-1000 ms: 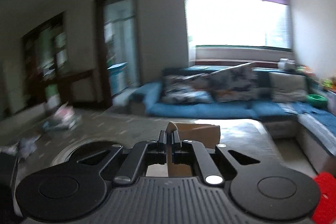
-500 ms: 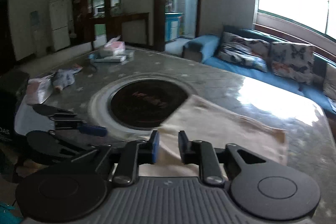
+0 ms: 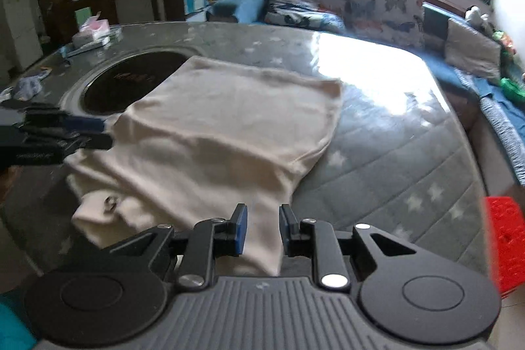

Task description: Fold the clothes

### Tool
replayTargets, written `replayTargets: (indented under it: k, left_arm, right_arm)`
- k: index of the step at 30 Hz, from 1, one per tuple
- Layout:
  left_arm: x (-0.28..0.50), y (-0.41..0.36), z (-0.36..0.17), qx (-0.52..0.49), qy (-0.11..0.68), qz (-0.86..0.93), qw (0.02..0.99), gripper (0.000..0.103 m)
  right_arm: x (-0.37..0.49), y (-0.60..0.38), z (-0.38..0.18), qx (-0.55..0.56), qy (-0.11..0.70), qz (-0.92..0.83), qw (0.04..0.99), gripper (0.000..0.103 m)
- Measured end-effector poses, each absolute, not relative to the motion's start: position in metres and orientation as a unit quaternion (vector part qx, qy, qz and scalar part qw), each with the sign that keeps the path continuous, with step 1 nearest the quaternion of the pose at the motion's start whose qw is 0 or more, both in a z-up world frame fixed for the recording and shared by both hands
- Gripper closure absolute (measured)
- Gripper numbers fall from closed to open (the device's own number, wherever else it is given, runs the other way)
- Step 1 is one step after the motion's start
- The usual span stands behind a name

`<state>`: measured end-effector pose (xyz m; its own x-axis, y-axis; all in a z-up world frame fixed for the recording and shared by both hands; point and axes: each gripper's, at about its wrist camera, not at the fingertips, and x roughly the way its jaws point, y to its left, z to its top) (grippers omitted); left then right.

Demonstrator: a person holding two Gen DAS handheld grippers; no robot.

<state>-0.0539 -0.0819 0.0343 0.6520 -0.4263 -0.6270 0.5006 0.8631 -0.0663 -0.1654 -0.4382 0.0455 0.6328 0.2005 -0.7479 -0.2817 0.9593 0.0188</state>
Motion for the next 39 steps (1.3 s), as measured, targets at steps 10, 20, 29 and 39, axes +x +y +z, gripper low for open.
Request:
replayTargets:
  k: [10, 20, 29, 39]
  left_arm:
    - [-0.046, -0.085, 0.043, 0.06, 0.325, -0.242, 0.912, 0.071]
    - [-0.02, -0.099, 0.027, 0.071, 0.34, -0.241, 0.906, 0.072]
    - [-0.028, -0.09, 0.033, 0.082, 0.327, -0.243, 0.909, 0.071]
    - [-0.08, -0.074, 0.038, 0.137, 0.305, -0.303, 0.893, 0.069]
  right_arm:
    - [-0.151, -0.432, 0.041, -0.065, 0.4, 0.144, 0.903, 0.083]
    - [-0.101, -0.424, 0.027, -0.054, 0.382, 0.126, 0.914, 0.084]
    - [-0.117, -0.427, 0.034, -0.054, 0.375, 0.131, 0.916, 0.084]
    - [-0.147, -0.408, 0.031, -0.096, 0.379, 0.16, 0.907, 0.083]
